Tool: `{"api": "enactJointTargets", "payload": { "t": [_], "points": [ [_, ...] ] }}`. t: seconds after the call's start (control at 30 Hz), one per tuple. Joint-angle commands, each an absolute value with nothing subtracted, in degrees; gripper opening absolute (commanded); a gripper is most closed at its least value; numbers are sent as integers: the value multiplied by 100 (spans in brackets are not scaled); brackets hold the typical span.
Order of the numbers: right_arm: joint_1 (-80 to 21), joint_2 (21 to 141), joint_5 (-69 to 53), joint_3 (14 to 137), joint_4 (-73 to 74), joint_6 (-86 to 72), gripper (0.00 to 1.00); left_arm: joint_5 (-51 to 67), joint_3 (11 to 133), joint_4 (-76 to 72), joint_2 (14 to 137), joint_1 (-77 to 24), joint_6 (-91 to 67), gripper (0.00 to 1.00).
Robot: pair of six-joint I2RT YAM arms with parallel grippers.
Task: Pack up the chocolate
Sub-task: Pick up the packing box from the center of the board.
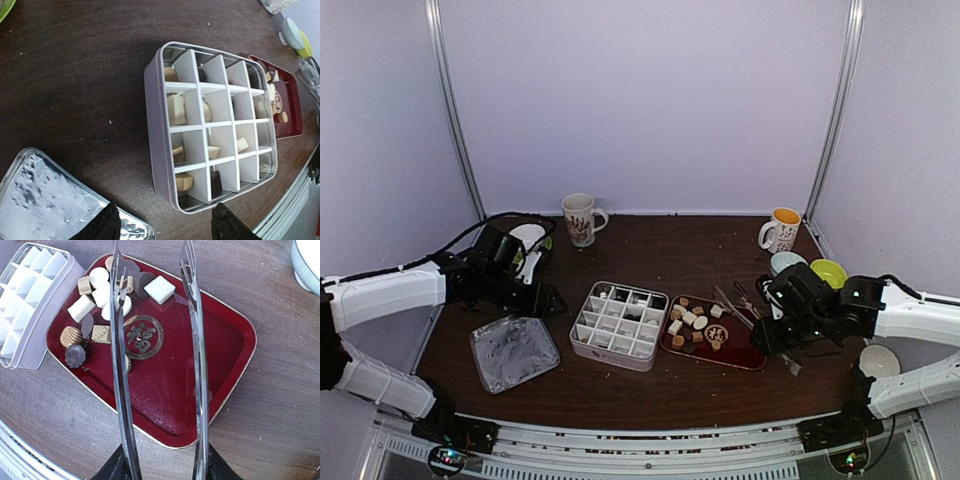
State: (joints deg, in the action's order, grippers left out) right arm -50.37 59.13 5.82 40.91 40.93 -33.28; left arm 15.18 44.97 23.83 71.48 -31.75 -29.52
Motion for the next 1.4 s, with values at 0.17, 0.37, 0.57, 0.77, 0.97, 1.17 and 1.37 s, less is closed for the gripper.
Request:
{"api": "enactJointTargets", "payload": {
  "t": [0.17,0.37,0.57,0.77,0.97,1.17,1.37],
  "points": [
    [-5028,5834,502,4271,4064,-3164,44,731,5461,2859,8193,-3787,-2973,61],
    [-5031,5796,493,4244,4053,-3164,44,354,6011,3243,8940,-3890,-3084,55],
    [-5028,5755,497,4253,4062,-3132,44,174,6466,3209,9525,-3989,-3181,53],
    [-5033,5691,547,4241,4171,-3151,44,112,6719,2999,9936,-3999,-3259,48],
    [-5035,5636,562,4243,4228,-3198,43,-298,6873,3076,10198,-3999,-3400,45],
    [-5034,5699,594,4259,4270,-3200,43,-389,7094,3146,10537,-3999,-3528,43],
    [-5031,5699,580,4306,4294,-3195,43,-549,7137,3155,10687,-3999,-3701,33]
  ]
}}
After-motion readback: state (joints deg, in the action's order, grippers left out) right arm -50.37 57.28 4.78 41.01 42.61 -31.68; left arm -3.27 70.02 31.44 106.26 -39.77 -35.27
